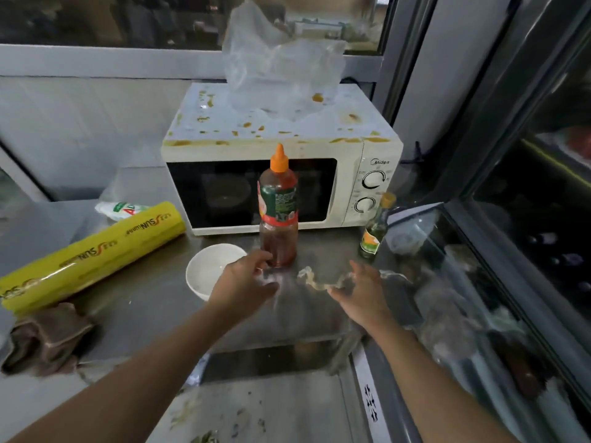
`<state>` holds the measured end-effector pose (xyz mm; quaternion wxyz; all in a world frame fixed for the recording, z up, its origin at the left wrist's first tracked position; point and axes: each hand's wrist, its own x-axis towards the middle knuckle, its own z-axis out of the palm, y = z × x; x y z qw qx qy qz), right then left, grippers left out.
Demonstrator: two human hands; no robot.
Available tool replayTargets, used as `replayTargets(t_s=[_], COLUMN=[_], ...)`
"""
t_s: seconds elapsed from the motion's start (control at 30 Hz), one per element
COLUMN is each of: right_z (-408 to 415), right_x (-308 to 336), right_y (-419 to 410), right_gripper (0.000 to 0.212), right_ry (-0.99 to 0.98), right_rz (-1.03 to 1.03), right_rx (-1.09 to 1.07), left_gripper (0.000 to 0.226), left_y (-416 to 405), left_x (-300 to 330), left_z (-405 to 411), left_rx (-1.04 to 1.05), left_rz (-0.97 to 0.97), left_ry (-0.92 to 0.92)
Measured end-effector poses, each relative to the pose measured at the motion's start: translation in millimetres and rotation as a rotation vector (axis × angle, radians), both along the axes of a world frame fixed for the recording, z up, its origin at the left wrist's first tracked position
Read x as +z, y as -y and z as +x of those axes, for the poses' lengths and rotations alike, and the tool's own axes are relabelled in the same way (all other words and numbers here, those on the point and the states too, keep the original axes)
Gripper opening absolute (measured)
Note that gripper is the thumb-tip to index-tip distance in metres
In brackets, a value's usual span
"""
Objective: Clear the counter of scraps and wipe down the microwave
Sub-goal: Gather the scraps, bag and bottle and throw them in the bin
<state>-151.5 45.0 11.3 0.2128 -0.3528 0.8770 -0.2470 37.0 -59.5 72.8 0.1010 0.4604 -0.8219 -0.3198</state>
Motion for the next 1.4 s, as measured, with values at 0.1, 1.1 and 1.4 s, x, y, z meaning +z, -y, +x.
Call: replayTargets(t_s=[0.1, 1.1, 1.4], right_z=[-17.3, -5.4, 53.4], right_x=[-32.0, -76.7, -4.6], right_y=[17.7, 39.0, 25.8], right_gripper=[0.086, 0.019, 0.017], right_ry=[-0.072, -0.155, -0.160], right_rz=[0.068, -0.178, -0.227], right_rx=[-0.008, 0.042, -0.012], left_gripper=[0.050, 0.048, 0.047], left_y=[6.8, 24.1, 30.9], left_x=[-11.3, -27.9, -2.6], left_z=[-19.6, -4.5, 67.0], left_rx=[0.014, 0.074, 0.092], left_rz=[-0.024, -0.090, -0.056], left_ry=[0.016, 0.001, -0.096])
